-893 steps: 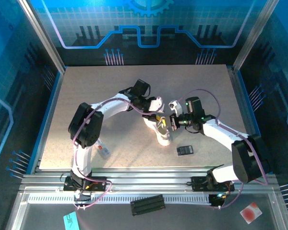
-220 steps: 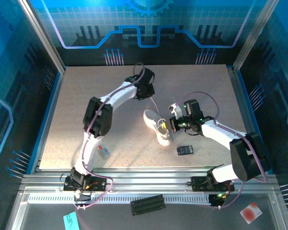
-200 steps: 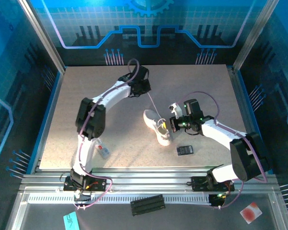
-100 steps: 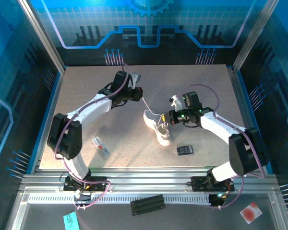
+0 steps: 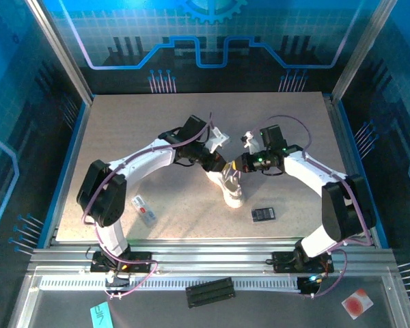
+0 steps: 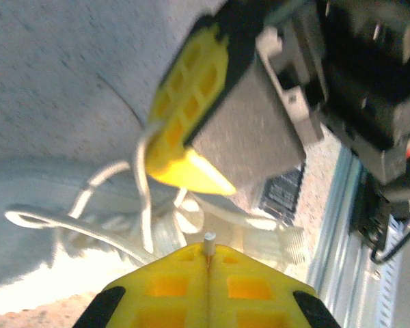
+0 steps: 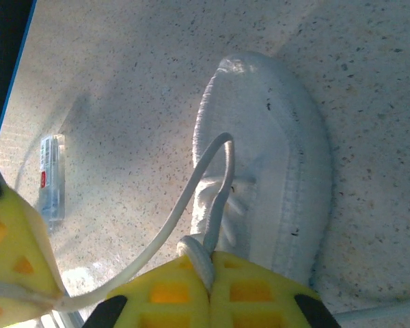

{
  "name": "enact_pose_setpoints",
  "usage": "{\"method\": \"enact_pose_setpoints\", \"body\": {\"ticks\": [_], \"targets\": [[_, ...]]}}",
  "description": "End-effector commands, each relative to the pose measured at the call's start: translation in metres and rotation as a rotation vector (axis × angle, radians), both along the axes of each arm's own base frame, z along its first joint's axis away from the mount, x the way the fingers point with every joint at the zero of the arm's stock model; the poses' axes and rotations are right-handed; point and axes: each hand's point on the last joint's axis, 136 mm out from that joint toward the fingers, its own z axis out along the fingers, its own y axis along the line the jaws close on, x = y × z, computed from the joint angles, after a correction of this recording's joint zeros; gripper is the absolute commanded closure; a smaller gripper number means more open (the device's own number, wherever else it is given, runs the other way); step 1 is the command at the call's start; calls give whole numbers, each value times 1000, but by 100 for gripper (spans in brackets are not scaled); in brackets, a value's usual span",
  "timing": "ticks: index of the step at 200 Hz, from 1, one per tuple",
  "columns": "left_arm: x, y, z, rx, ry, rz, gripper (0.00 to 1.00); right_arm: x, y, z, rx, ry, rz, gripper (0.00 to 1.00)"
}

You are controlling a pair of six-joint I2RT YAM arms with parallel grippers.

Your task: Tie the shoes

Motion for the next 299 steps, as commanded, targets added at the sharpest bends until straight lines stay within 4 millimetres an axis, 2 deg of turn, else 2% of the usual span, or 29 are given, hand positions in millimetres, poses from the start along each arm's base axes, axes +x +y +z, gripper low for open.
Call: {"method": "enact_pose_setpoints", "body": {"ticks": [1,25,56,101,195,234,260,299], "targets": [[-30,-7,-8,-21,127,-91,100,7,-1,9,23,-18,18,100],[-34,-8,-21,-23,191,-83,100,6,0,10,33,-26,34,100],[-38,-19,-29,-22,213,-100,100,5,-1,8,47,-27,44,100],[-31,-26,-42,-4,285,-100,100,-1,4,15,84,-91,96,100],[5,-24,-40,-60,366,46,100,-15,8,12,117,-131,173,100],[22,-20,-53,9,342,175,100,-11,9,8,129,-124,153,100],[30,-18,-57,53,283,253,87,-9,8,6,122,-118,137,100],[34,-14,-50,40,206,307,71,-6,6,3,112,-112,116,100]]}}
